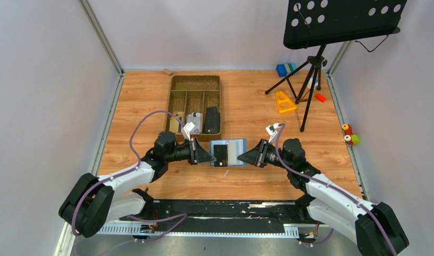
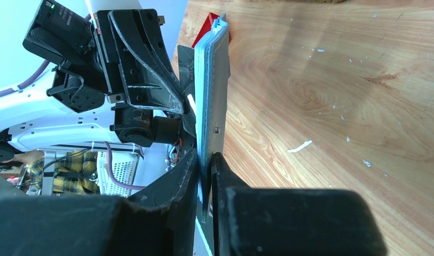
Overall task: Take the credit cards out of the card holder
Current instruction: Remove the credit card from the card holder, then place the credit card in the storage box.
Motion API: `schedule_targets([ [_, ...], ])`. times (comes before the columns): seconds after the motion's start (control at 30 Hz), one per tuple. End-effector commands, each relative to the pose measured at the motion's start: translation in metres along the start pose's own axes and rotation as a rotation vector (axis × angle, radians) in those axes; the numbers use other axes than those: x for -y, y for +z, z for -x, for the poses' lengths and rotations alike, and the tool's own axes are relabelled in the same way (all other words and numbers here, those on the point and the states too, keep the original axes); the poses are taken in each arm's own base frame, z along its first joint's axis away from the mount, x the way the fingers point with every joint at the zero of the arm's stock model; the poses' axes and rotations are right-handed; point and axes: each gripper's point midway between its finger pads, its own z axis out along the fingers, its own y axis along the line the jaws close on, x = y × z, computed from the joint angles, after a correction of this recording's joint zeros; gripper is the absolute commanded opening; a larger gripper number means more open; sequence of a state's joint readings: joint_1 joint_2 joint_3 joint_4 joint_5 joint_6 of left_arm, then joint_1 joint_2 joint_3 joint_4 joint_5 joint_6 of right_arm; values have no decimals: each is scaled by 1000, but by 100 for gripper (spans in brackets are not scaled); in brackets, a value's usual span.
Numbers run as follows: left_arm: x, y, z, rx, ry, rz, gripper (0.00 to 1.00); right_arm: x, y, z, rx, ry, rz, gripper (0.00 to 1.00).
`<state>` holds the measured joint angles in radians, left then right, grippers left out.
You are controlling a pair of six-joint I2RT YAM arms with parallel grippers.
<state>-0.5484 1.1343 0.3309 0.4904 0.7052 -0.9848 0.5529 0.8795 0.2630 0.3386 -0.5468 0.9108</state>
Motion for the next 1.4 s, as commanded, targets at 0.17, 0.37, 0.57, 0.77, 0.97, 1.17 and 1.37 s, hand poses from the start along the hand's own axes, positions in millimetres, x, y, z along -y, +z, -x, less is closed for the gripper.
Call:
schedule_targets([
  [0.17, 6, -6, 23, 76, 76, 32, 0, 3, -3, 21, 67, -59, -87, 0],
  [0.37, 3, -5, 47, 96, 106, 107, 0, 15, -8, 24, 56, -80, -185, 0],
  [0.57, -9, -8, 84, 121, 182, 248, 0, 25, -18, 31, 73, -112, -276, 0],
  [0.77, -22, -7, 115, 113, 237, 393, 0, 25, -37, 46, 121, -186, -374, 0],
  [0.97, -39, -1, 143, 93, 288, 517, 0, 17, -46, 52, 135, -234, -386, 0],
  [1.17, -63, 9, 169, 71, 315, 632, 0, 4, -53, 61, 170, -285, -372, 0],
  [1.37, -92, 28, 184, 16, 314, 688, 0, 5, -57, 64, 176, -314, -389, 0],
])
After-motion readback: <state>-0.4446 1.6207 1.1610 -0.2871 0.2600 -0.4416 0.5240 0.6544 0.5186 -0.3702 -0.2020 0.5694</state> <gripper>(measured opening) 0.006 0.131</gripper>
